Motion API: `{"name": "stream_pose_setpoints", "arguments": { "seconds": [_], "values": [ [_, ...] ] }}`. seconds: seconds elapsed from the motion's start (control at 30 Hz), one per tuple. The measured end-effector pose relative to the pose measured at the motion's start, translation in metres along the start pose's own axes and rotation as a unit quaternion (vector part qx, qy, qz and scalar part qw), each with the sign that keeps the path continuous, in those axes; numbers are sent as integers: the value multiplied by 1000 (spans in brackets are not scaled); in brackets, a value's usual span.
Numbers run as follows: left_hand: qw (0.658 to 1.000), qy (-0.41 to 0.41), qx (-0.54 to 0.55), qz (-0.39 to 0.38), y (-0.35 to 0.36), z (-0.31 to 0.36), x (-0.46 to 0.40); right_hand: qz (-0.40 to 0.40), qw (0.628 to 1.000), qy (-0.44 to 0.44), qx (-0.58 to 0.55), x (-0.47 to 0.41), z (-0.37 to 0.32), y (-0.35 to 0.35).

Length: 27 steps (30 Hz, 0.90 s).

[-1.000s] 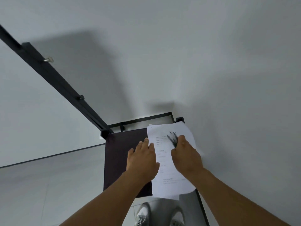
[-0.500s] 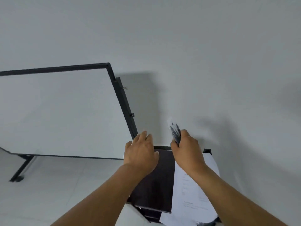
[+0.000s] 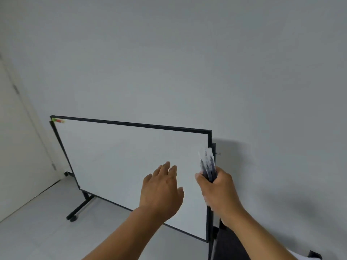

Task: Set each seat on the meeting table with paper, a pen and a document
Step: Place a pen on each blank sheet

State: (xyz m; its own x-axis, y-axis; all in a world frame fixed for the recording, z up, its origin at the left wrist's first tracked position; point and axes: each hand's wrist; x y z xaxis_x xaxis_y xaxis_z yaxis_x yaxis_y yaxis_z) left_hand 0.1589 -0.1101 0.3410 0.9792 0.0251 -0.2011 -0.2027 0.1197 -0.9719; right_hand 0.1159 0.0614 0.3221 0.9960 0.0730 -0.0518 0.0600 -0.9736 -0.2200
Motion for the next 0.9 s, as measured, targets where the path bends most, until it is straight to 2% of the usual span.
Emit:
{"name": "stream_pose_setpoints", "arguments": {
  "seconds": [0.13,0.4,0.7,0.9],
  "values": [
    [998,-52,-3,37,-49,-82,50,-106,990,-5,-87,32,-50,85],
    [980,-173,-10,93,-113,-234,152,-224,967,-51,-114,96,-122,265],
    [944,-306,-1,122,-131,-348,219,-382,915,-46,-125,115,-147,425],
    [912,-381,-15,154,-127,-423,210,-469,867,-53,-156,86,-163,524]
  ]
}}
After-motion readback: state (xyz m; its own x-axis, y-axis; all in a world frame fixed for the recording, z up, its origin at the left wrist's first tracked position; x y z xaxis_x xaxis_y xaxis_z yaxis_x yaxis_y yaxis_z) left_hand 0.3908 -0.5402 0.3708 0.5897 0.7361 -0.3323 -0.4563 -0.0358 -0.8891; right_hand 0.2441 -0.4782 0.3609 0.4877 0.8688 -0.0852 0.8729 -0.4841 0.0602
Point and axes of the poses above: each hand's wrist, its own x-axis away from the middle knuckle, its own y-axis out of the palm, z = x × y, and after that the axes turned 6 degrees about y, right-handed
